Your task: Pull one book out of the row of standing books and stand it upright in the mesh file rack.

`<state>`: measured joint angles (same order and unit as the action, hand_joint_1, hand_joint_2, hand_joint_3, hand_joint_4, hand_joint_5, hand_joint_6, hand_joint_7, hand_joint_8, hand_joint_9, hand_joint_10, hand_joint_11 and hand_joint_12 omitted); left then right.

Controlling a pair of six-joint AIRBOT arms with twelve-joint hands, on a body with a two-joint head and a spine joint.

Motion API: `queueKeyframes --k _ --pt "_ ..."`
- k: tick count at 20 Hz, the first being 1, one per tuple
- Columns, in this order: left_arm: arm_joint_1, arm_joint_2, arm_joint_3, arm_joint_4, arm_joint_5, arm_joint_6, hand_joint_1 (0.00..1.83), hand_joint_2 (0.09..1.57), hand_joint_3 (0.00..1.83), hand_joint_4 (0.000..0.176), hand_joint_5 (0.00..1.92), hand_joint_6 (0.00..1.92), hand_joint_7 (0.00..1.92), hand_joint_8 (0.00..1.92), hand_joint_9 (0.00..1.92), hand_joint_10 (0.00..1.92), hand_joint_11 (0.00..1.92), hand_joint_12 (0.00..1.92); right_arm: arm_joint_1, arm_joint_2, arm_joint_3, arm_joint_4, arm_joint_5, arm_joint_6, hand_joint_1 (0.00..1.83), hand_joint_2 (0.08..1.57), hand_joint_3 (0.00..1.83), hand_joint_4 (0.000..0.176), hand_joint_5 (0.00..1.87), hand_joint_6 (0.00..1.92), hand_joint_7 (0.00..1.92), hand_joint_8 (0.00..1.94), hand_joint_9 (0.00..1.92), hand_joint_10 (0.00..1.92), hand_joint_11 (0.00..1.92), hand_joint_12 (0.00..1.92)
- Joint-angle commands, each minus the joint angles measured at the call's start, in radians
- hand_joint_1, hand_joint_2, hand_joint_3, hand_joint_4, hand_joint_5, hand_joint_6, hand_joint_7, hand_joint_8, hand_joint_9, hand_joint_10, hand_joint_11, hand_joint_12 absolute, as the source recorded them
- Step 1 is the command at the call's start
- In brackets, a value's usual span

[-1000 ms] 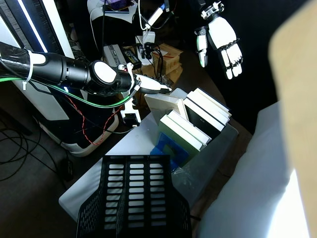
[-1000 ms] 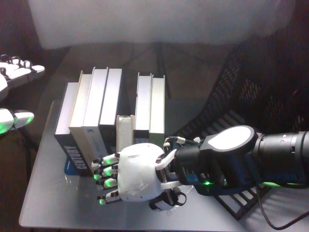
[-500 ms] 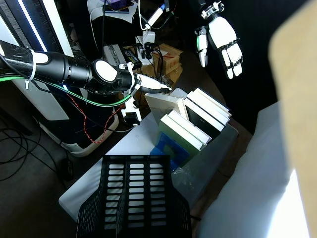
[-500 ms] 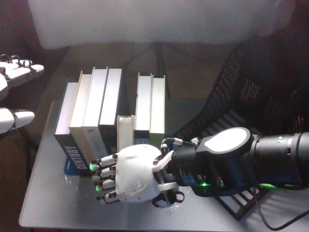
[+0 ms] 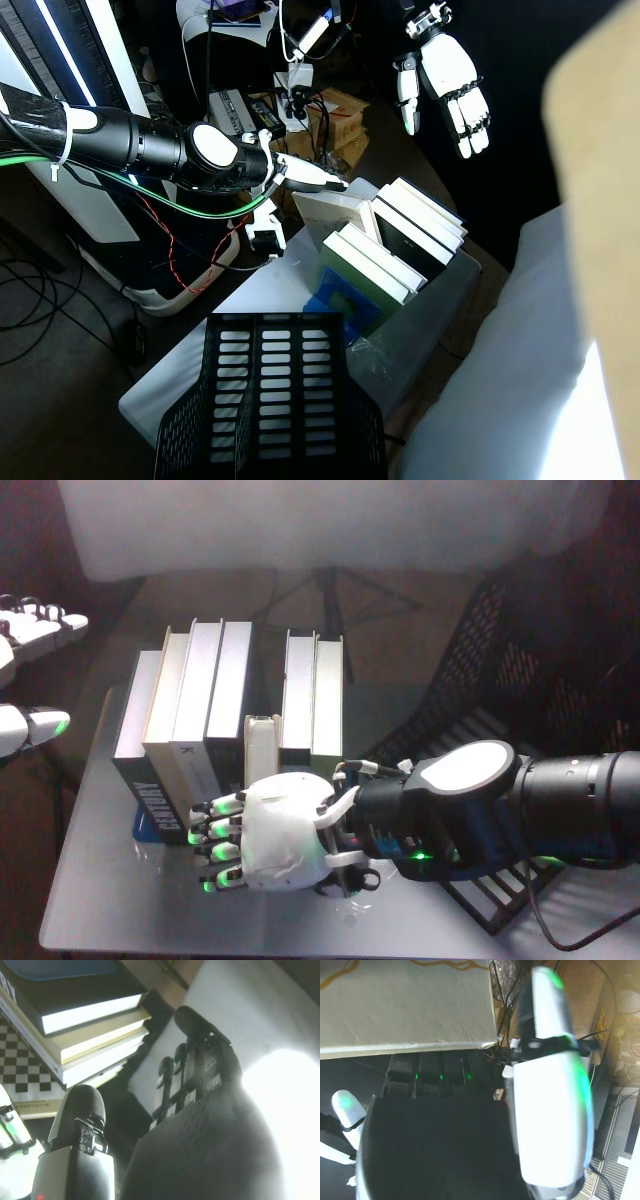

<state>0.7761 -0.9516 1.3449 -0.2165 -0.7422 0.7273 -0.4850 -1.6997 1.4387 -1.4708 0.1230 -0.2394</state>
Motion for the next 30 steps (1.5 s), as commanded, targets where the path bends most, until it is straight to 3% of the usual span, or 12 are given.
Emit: queueKeyframes --k 1,4,5,6,7,9,12,21,23,25,26,30 --pt "-0.005 0.015 0.003 -0.019 -0.112 -0.004 0.53 1.36 0.0 0.018 0.09 0.01 0.04 0.0 0.01 0.08 0.0 1.35 0.0 0.001 0.008 0.002 -0.004 -0.002 1.15 1.06 0.01 0.0 0.36 0.04 0.2 0.01 0.01 0.0 0.0 0.0" --pt "-0.005 0.015 0.003 -0.019 -0.113 -0.003 0.5 1.36 0.0 0.026 0.07 0.01 0.03 0.0 0.0 0.05 0.0 1.41 -0.001 -0.002 0.012 0.0 -0.006 0.0 1.12 1.09 0.01 0.0 0.4 0.03 0.29 0.01 0.12 0.04 0.0 0.0" --pt "-0.005 0.015 0.002 -0.019 -0.113 -0.003 0.51 1.37 0.0 0.024 0.07 0.01 0.03 0.0 0.0 0.06 0.0 1.46 -0.001 -0.002 0.013 -0.001 -0.006 0.001 1.24 1.12 0.0 0.0 0.8 0.01 0.83 0.0 0.43 0.79 0.05 1.36" --pt "-0.004 0.015 0.002 -0.019 -0.113 -0.004 0.51 1.37 0.0 0.023 0.07 0.01 0.04 0.0 0.0 0.06 0.0 1.47 -0.001 -0.005 0.016 -0.008 -0.009 0.001 1.15 1.13 0.08 0.0 0.87 0.98 1.28 1.15 1.04 1.51 0.7 1.81" --pt "-0.004 0.016 0.002 -0.019 -0.113 -0.004 0.5 1.36 0.0 0.026 0.07 0.01 0.03 0.0 0.0 0.04 0.0 1.47 0.0 -0.008 0.018 -0.02 -0.013 0.001 1.13 0.72 0.91 0.0 0.96 1.34 1.41 1.48 1.33 1.58 0.89 1.9" --pt "-0.005 0.016 0.002 -0.019 -0.115 -0.004 0.51 1.36 0.0 0.03 0.08 0.01 0.05 0.01 0.02 0.06 0.0 1.44 0.003 -0.01 0.024 -0.027 -0.019 0.001 1.11 0.98 0.51 0.0 0.8 1.37 1.35 1.58 1.28 1.73 1.01 1.92" --pt "-0.005 0.016 0.002 -0.019 -0.116 -0.004 0.52 1.36 0.0 0.039 0.08 0.01 0.04 0.0 0.0 0.07 0.0 1.38 0.005 -0.011 0.033 -0.032 -0.026 0.003 1.24 0.65 1.14 0.0 0.97 1.3 0.97 1.77 1.26 1.77 1.02 1.92" --pt "-0.003 0.017 -0.001 -0.019 -0.12 -0.004 0.49 1.37 0.0 0.037 0.06 0.0 0.03 0.0 0.0 0.03 0.0 1.23 0.007 -0.011 0.036 -0.033 -0.029 0.006 1.13 0.58 1.21 0.0 1.0 1.48 1.34 1.68 1.34 1.8 1.27 1.92" --pt "-0.002 0.017 -0.003 -0.019 -0.121 -0.004 0.48 1.37 0.0 0.04 0.07 0.0 0.03 0.0 0.01 0.04 0.0 1.26 0.007 -0.01 0.033 -0.033 -0.029 0.008 1.29 0.89 0.84 0.162 1.31 1.6 1.35 1.7 1.33 1.74 1.19 1.92" --pt "0.0 0.017 -0.004 -0.021 -0.123 -0.004 0.49 1.37 0.0 0.039 0.07 0.0 0.03 0.0 0.0 0.04 0.0 1.26 0.008 -0.008 0.025 -0.033 -0.028 0.008 1.27 0.93 0.7 0.175 1.33 1.63 1.4 1.88 1.43 1.91 1.35 1.92" --pt "0.0 0.018 -0.004 -0.021 -0.124 -0.004 0.49 1.37 0.0 0.034 0.06 0.0 0.03 0.0 0.0 0.04 0.0 1.26 0.009 -0.006 0.023 -0.033 -0.028 0.008 1.13 0.72 1.06 0.0 1.0 1.59 1.34 1.86 1.35 1.92 1.26 1.92" --pt "0.001 0.018 -0.006 -0.022 -0.127 -0.004 0.5 1.38 0.0 0.042 0.05 0.0 0.0 0.0 0.0 0.0 0.0 1.35 0.01 0.002 0.016 -0.033 -0.027 0.013 1.18 0.61 0.93 0.0 1.1 1.13 1.36 1.67 1.32 1.8 1.15 1.92"
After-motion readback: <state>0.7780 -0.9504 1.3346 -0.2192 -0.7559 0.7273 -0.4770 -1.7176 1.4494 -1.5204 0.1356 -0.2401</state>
